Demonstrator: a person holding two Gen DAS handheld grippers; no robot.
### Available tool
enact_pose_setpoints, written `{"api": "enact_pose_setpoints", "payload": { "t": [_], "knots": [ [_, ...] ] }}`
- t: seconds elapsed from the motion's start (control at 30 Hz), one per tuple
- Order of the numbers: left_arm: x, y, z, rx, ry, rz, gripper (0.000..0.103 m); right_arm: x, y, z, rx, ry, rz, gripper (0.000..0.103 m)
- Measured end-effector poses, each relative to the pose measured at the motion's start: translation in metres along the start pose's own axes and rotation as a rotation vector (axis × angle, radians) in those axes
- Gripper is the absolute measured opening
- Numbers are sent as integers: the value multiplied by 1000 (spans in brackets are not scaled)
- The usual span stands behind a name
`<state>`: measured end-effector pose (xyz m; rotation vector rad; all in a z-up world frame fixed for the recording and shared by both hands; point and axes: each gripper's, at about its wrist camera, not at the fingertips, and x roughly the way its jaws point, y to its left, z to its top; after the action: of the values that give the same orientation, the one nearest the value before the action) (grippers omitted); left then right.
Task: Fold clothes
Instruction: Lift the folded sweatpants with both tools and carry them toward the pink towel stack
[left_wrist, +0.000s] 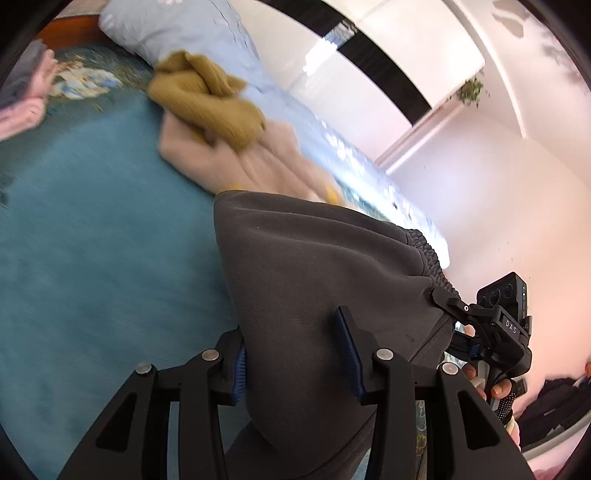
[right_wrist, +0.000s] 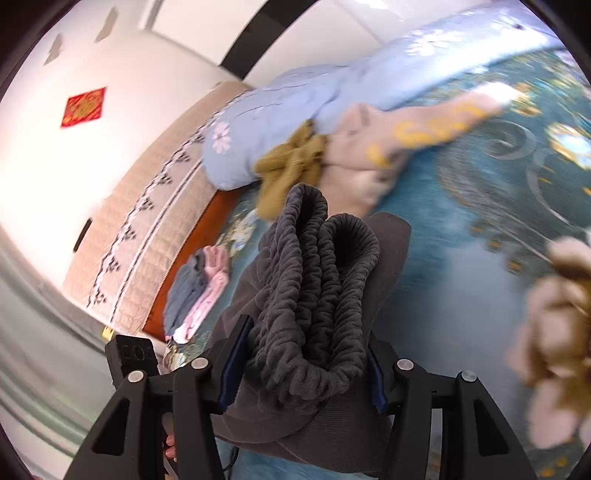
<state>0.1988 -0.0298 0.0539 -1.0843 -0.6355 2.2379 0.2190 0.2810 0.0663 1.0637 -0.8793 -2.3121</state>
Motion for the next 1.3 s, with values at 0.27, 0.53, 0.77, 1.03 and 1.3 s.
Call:
{"api": "enact_pose_setpoints", "payload": {
  "t": [0.27,0.53,0.77,1.03,1.3],
  "knots": [
    [-87,58,36,-22,-149,50,44,80,95,19,-133,78,87,57],
    [-179,142,65,-76,-288,152,44,186,199,16,-240,168,168,57],
    [-248,198,105,-64,-392,272,44,270,296,11,-327,228,234,57],
    [-290,245,156,-37,-447,423,44,352,377,21,-420,255,275,57],
    [-311,307,208,-68,-435,450,44,434,419,37,-419,288,288,57]
  ]
}}
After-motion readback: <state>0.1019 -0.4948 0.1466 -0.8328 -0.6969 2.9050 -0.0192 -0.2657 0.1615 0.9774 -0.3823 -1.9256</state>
